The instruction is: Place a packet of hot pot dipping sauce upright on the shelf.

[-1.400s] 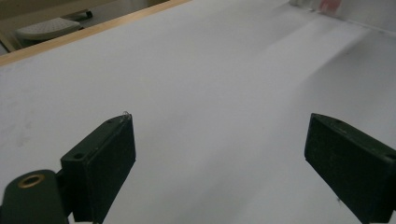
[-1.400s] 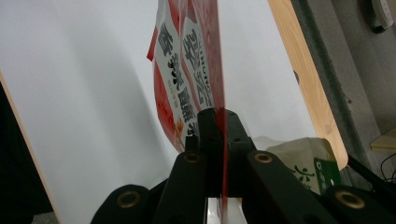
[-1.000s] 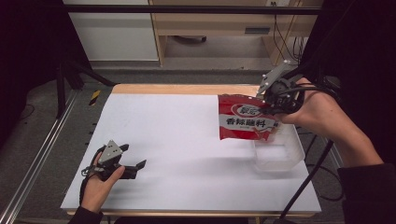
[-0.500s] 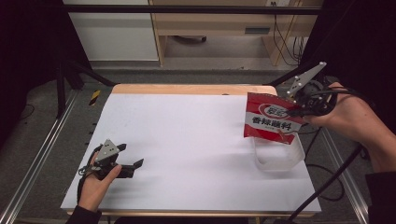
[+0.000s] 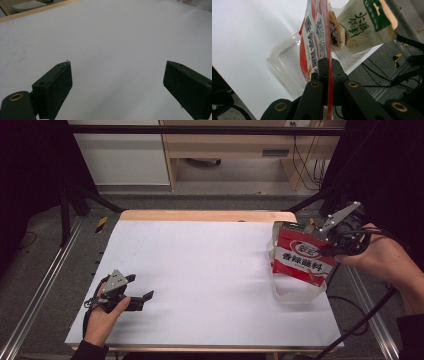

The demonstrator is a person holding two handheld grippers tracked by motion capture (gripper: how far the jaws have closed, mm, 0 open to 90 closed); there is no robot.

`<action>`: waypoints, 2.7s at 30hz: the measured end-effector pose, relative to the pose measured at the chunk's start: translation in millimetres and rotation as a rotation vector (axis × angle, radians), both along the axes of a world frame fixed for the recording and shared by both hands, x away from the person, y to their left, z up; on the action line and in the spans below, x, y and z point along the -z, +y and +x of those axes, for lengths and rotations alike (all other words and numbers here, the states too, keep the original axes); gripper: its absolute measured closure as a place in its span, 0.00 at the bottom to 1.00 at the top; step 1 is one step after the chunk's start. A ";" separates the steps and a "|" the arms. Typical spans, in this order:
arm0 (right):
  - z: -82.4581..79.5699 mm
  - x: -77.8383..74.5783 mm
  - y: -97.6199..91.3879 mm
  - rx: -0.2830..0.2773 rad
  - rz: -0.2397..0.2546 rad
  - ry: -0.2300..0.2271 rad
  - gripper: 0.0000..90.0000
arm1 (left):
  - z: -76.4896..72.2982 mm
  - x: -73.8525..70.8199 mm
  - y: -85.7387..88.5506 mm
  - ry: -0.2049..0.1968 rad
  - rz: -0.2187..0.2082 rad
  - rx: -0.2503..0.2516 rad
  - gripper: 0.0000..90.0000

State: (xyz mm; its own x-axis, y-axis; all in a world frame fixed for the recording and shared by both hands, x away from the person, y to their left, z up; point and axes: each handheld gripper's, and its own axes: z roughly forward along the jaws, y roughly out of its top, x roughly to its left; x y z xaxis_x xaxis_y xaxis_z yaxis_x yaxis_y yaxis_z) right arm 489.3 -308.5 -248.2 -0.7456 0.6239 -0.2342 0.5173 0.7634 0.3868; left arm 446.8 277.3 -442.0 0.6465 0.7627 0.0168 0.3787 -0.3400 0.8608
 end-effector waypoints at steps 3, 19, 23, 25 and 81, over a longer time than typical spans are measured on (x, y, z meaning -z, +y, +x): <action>0.9 7.6 -1.1 0.000 0.002 0.013 0.99 | 0.0 0.3 -1.1 0.001 0.002 0.006 0.09; 5.1 41.2 -23.4 0.059 0.042 0.073 0.99 | 0.6 2.0 -2.7 0.012 0.005 0.011 0.09; 6.2 44.7 -28.0 0.069 0.029 0.085 0.99 | 0.7 2.2 -2.8 0.014 0.007 0.011 0.09; 7.0 45.0 -29.0 0.071 0.032 0.091 0.97 | 0.8 2.5 -2.6 0.016 0.007 0.010 0.09; 47.3 -20.4 99.5 0.149 0.244 -0.190 0.12 | 1.4 5.2 -6.6 0.036 0.034 0.031 0.09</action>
State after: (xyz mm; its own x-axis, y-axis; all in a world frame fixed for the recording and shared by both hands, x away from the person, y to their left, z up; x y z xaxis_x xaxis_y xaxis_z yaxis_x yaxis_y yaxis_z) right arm 536.6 -208.9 -227.8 -0.5991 0.7775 -0.1911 0.5173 0.5581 0.6488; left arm 448.2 270.7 -447.2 0.6702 0.7419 0.0193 0.3978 -0.3811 0.8346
